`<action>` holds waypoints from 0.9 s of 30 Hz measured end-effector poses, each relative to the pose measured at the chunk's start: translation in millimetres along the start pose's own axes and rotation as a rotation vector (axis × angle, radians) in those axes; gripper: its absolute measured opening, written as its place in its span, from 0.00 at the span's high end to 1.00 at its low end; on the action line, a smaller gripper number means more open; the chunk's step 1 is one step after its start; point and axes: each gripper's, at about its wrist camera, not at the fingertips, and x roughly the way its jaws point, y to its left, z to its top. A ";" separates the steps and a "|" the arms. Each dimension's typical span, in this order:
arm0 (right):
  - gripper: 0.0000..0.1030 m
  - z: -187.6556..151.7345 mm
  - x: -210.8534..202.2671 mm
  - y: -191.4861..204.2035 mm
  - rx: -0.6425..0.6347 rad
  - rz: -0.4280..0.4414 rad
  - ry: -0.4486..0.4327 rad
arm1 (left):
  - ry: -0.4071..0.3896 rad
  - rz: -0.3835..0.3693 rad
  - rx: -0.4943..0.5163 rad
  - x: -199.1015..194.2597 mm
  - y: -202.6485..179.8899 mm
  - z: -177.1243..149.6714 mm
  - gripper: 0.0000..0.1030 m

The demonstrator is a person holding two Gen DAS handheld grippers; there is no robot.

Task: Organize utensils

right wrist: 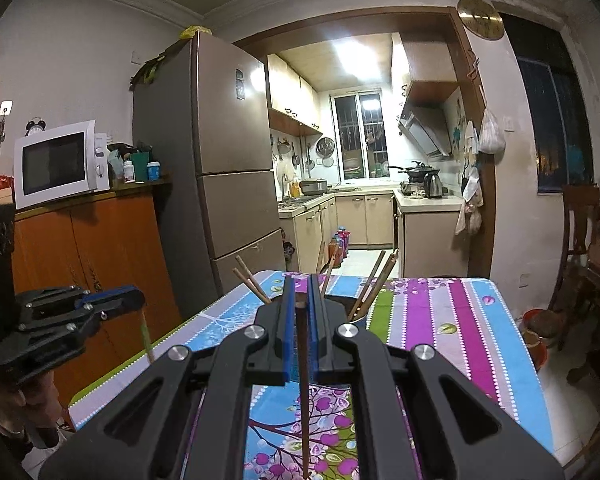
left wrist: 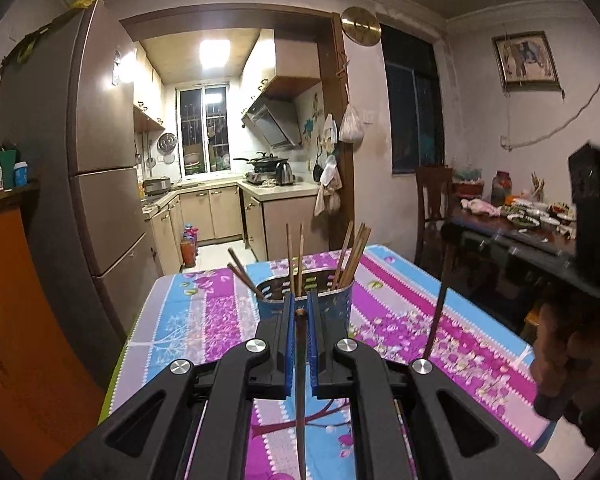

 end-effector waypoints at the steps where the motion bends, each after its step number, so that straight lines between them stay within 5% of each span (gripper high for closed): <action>1: 0.95 0.8 2.9 -0.5 0.003 0.003 0.004 | -0.008 0.001 0.003 0.8 -0.8 3.2 0.93; 10: 0.95 10.5 20.2 -3.0 0.019 0.027 0.025 | -0.026 -0.022 0.011 19.7 -7.9 20.1 0.93; 16: 0.95 55.6 29.2 -0.9 -0.017 0.014 -0.037 | -0.111 -0.043 0.009 37.6 -7.9 81.2 0.93; 27: 0.95 141.1 79.0 -17.9 -0.010 -0.043 -0.184 | -0.273 0.046 0.010 95.6 10.6 169.8 0.93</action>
